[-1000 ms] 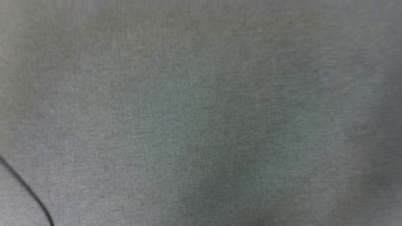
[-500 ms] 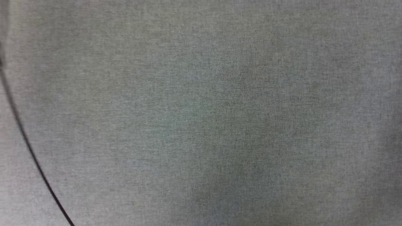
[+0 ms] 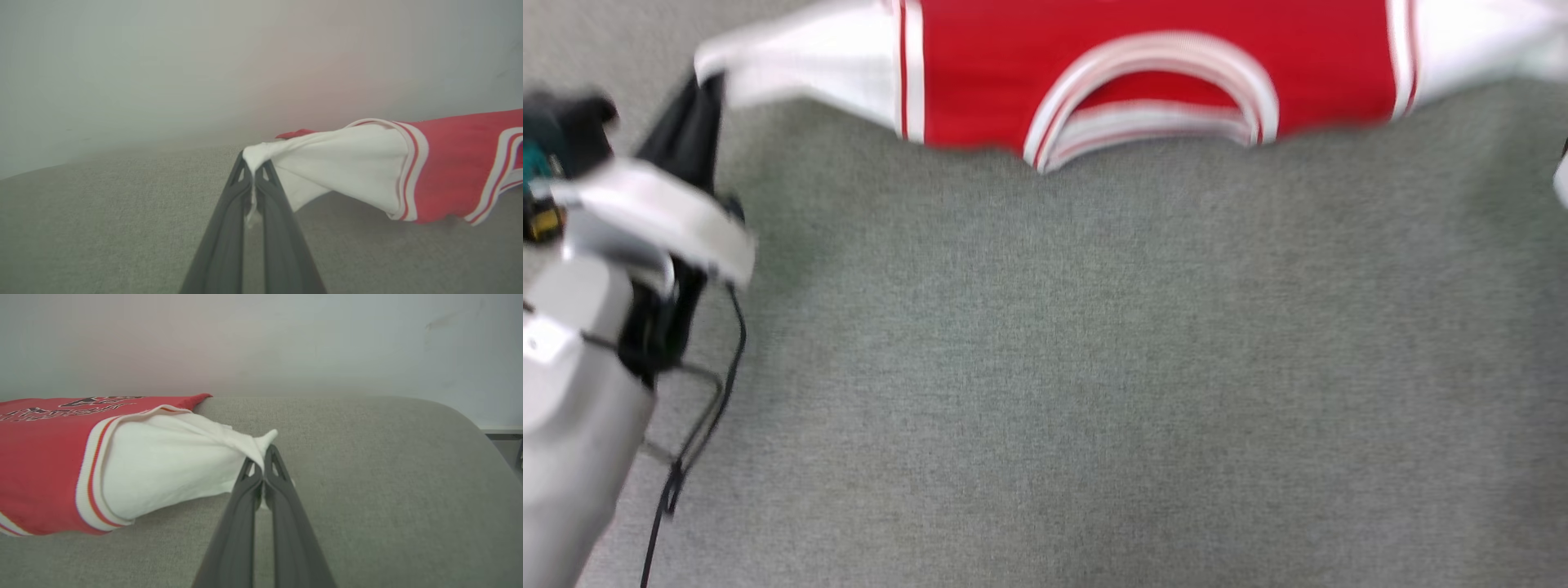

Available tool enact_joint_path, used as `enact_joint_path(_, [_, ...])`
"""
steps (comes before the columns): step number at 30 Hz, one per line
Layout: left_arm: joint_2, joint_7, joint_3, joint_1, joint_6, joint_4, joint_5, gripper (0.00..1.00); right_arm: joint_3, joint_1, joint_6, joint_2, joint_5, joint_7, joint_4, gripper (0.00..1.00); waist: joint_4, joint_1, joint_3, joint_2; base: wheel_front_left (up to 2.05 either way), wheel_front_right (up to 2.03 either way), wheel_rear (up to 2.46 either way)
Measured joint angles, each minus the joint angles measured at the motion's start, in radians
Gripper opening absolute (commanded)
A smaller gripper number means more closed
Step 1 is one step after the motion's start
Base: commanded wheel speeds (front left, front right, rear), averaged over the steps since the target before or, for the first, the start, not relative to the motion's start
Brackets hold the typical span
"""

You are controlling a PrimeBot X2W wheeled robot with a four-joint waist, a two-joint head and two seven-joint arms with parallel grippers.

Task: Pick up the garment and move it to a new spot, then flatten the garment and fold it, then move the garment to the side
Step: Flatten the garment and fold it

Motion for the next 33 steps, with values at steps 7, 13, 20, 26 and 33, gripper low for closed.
enact_joint_path(7, [0.089,0.053,-0.068,0.226,0.029,-0.080,0.019,0.00,0.006,0.239,0.000,-0.014,0.087,0.115,-0.049,0.00,-0.010,-0.0002,-0.127,0.0000,0.00,0.00,0.00])
enact_joint_path(13, [0.185,0.141,-0.105,0.415,0.083,-0.213,0.005,0.00,-0.023,0.409,0.001,-0.015,0.139,0.224,-0.103,0.00,-0.017,-0.0003,-0.219,0.0000,0.00,0.00,0.00])
enact_joint_path(20, [0.279,0.207,-0.114,0.605,0.128,-0.365,-0.061,0.00,-0.092,0.582,0.001,-0.014,0.182,0.365,-0.204,0.00,-0.026,-0.0004,-0.299,0.0000,0.00,0.00,0.00])
enact_joint_path(26, [0.303,0.236,-0.137,0.746,0.175,-0.475,-0.119,0.00,-0.144,0.738,0.000,-0.003,0.196,0.499,-0.300,0.00,-0.034,-0.0004,-0.343,0.0000,0.00,0.00,0.00])
enact_joint_path(33, [0.310,0.255,-0.162,0.830,0.221,-0.561,-0.136,0.00,-0.199,0.888,0.000,0.020,0.174,0.607,-0.414,0.00,-0.036,-0.0004,-0.367,0.0000,0.00,0.00,0.00])
